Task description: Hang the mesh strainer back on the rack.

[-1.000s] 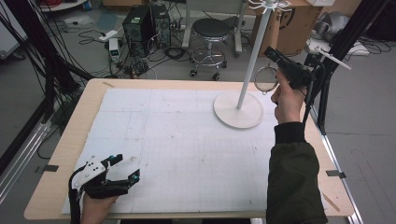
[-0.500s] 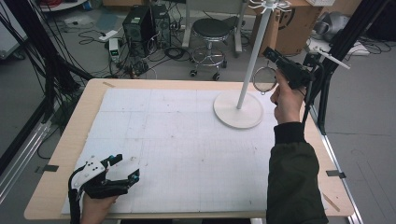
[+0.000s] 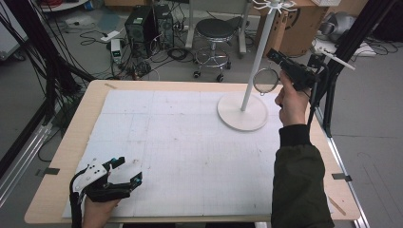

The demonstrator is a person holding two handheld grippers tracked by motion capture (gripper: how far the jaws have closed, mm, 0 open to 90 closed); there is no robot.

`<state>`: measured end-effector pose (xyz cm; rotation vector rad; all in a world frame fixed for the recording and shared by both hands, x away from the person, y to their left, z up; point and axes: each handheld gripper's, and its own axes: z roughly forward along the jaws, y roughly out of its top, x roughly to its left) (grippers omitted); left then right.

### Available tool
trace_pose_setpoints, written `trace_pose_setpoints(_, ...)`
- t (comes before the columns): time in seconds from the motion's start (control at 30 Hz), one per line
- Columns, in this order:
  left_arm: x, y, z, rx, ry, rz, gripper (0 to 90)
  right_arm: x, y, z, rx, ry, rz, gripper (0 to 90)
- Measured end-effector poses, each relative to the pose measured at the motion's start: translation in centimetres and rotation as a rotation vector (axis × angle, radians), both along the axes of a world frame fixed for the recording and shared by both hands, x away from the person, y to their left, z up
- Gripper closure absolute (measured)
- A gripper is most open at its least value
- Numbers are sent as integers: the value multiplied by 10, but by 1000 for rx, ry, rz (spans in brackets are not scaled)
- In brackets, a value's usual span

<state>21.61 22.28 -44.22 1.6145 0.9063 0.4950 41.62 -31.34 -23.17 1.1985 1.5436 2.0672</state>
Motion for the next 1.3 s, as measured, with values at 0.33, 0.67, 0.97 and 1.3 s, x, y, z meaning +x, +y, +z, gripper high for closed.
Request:
trace_pose_setpoints(0.33, 0, 0, 0, 1, -1, 2, 116, 2, -1, -1, 7, 4, 15, 693)
trace_pose_setpoints(0.67, 0, 0, 0, -1, -2, 3, 116, 4, 2, 0, -21, 18, -12, 665)
trace_pose_setpoints(0.97, 0, 0, 0, -2, -4, 3, 117, 6, 4, 1, -33, 23, -25, 666)
trace_pose_setpoints(1.3, 0, 0, 0, 0, -3, 1, 117, 6, 3, 1, -30, 27, -35, 653)
